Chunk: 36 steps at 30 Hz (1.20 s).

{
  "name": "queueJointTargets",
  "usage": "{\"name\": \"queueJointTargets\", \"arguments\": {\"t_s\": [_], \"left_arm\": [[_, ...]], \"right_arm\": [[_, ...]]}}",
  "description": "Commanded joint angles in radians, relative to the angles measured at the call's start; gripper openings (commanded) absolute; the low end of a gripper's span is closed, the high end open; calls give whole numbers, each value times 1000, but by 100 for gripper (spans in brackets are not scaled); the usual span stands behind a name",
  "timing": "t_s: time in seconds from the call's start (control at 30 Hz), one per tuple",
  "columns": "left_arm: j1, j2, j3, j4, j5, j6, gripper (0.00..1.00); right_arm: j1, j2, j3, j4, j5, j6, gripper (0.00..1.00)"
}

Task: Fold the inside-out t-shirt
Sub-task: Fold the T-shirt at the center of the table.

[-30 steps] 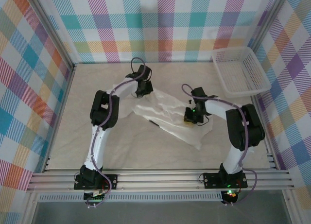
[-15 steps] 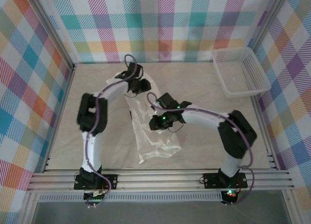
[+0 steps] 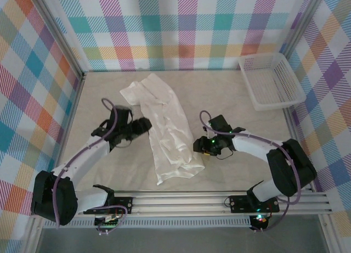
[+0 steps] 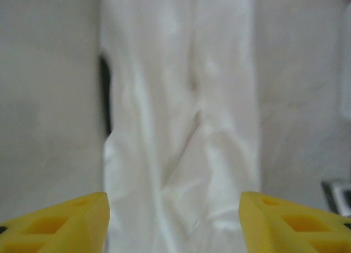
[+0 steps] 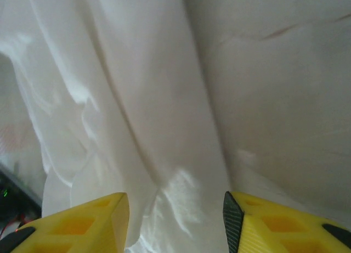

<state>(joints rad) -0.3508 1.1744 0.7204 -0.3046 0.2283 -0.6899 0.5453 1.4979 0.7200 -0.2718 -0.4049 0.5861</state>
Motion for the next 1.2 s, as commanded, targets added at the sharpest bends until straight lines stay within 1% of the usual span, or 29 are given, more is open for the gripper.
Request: {"name": "queueJointTargets", "arguments": {"t_s": [0.0, 0.17, 0.33, 0.37, 0.47, 0.53, 0.6, 0.67, 0.8, 0.87, 0.9, 0.93, 1.0, 1.07, 1.17], "left_arm": [[-63, -96, -75, -10, 21, -125, 67], [-149, -146, -160, -48, -25, -190, 72], [-207, -149, -211, -36, -19, -245, 82], [-220, -144, -220, -29, -12, -258, 84], [-259, -129, -228, -35, -14, -276, 89], [-278, -121, -237, -22, -12, -289, 90], [-294, -105, -247, 12, -5, -306, 90], [-302, -77, -253, 67, 8, -317, 90], [-309, -26, -253, 114, 26, -323, 90], [-311, -19, -254, 125, 26, -327, 90], [-312, -18, -256, 129, 26, -328, 90], [-315, -18, -258, 133, 26, -329, 90], [-318, -19, -265, 141, 28, -334, 87], [-318, -11, -269, 157, 43, -336, 83], [-319, 26, -267, 179, 70, -332, 77]], "right_arm": [[5, 66, 34, 64, -151, -36, 52], [9, 128, 62, 97, -169, -29, 55], [9, 105, 67, 69, -139, -37, 59], [10, 84, 59, 58, -110, -30, 60], [10, -6, 22, 28, 42, -4, 64], [10, -40, 2, 35, 102, 3, 64], [10, -39, 3, 45, 131, 4, 64], [10, -1, 18, 60, 116, -1, 67], [17, 119, 67, 91, -6, -10, 65], [29, 149, 85, 97, -47, -20, 63], [37, 156, 89, 103, -67, -23, 60], [44, 158, 90, 109, -76, -22, 54], [55, 158, 87, 125, -95, -7, 38], [64, 163, 88, 128, -112, 4, 29], [77, 169, 90, 123, -112, 12, 27]]}}
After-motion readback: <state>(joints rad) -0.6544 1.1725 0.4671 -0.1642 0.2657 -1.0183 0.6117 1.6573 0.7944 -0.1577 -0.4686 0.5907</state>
